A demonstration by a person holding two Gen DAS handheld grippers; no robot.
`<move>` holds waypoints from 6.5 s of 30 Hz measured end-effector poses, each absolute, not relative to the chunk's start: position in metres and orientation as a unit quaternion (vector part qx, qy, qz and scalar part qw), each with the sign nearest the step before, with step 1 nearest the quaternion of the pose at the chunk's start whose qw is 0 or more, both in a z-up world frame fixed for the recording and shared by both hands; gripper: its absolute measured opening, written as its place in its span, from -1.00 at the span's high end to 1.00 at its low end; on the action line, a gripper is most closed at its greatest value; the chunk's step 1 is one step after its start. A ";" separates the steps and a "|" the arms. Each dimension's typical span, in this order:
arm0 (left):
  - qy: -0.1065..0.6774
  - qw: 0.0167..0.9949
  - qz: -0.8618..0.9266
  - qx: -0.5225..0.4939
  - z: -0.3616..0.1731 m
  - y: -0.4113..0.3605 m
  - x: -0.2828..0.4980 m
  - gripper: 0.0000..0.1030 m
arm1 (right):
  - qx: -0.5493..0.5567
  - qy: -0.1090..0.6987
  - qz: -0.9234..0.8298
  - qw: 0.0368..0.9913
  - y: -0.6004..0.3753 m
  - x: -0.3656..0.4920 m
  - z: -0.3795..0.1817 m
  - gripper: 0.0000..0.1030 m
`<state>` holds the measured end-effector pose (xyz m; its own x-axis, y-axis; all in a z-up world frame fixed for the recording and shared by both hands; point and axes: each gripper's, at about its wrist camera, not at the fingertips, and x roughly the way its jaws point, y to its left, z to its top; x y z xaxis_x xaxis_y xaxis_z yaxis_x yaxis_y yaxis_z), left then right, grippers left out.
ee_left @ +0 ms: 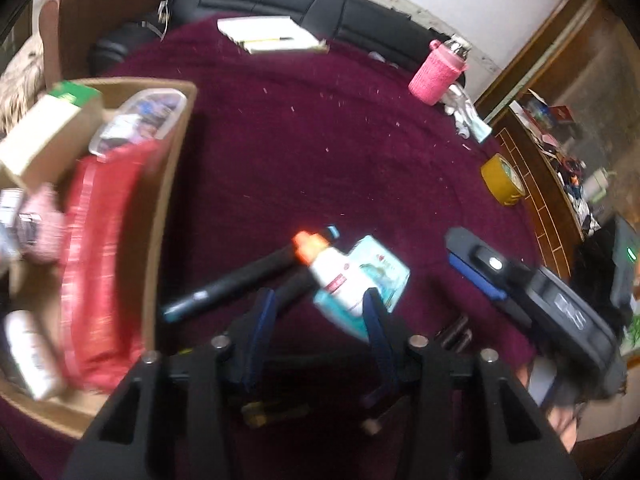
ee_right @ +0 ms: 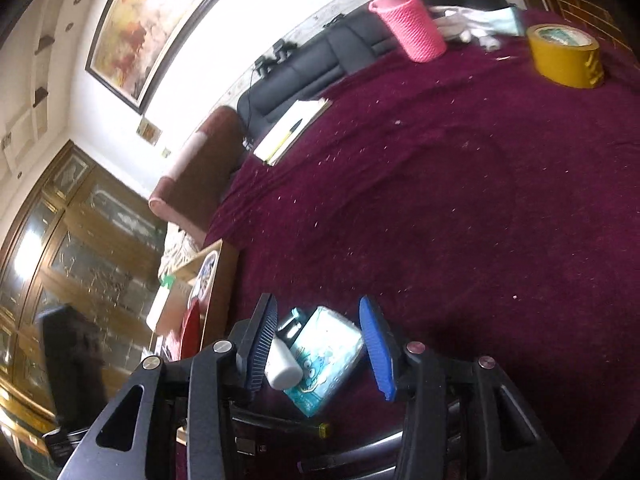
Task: Organize objects
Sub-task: 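Move both tools back toward the glue bottle and teal cartoon packet, then lower the left tool onto the black markers while the right tool reaches the teal cartoon packet, then grasp a black marker with the left tool while the right tool grasps the teal packet, then carry the marker and teal packet with both tools over the tray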
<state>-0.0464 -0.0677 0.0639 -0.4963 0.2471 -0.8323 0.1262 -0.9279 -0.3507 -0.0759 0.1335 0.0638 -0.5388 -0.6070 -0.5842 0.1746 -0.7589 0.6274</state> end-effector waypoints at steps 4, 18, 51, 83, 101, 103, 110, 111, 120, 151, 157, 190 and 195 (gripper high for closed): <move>-0.193 0.019 0.827 -0.528 0.049 -0.054 -0.068 0.46 | 0.423 -0.262 -0.835 0.235 0.134 -0.074 0.064 -0.01; -0.173 0.022 0.821 -0.543 0.030 -0.044 -0.107 0.50 | 0.456 -0.266 -0.820 0.219 0.137 -0.082 0.045 -0.05; 0.043 -0.031 0.862 -0.504 0.023 -0.065 -0.096 1.00 | 0.492 0.067 -0.850 0.176 0.049 -0.055 0.029 -0.68; 0.097 0.084 0.873 -0.470 0.046 -0.057 -0.047 -0.07 | 0.462 0.122 -0.870 0.121 0.075 -0.065 0.033 -0.83; 0.154 0.083 0.847 -0.503 0.025 -0.035 -0.062 0.44 | 0.480 -0.055 -0.870 0.099 0.131 -0.079 0.047 -0.85; 0.152 0.085 0.844 -0.508 0.025 -0.036 -0.062 0.57 | 0.481 -0.053 -0.870 0.099 0.130 -0.079 0.047 -0.85; 0.080 0.049 0.858 -0.505 0.024 -0.051 -0.075 0.69 | 0.504 -0.048 -0.857 0.094 0.127 -0.084 0.036 -0.85; 0.074 0.040 0.861 -0.502 0.024 -0.050 -0.075 0.69 | 0.506 -0.047 -0.856 0.093 0.125 -0.083 0.034 -0.85; 0.044 0.008 0.872 -0.488 0.022 -0.049 -0.078 0.69 | 0.475 0.027 -0.877 0.064 0.090 -0.090 0.024 -0.56; -0.015 0.037 0.882 -0.470 0.028 -0.050 -0.069 0.71 | 0.463 -0.056 -0.869 0.168 0.111 -0.076 0.029 0.59; -0.013 0.038 0.881 -0.472 0.026 -0.049 -0.068 0.71 | 0.452 -0.075 -0.870 0.183 0.112 -0.076 0.028 0.73; -0.108 0.018 0.912 -0.395 0.093 -0.143 0.015 0.72 | 0.409 -0.173 -0.815 0.372 0.037 -0.020 0.085 0.76; -0.137 -0.024 0.908 -0.395 0.086 -0.187 0.027 0.72 | 0.439 -0.162 -0.785 0.405 -0.014 -0.014 0.076 0.76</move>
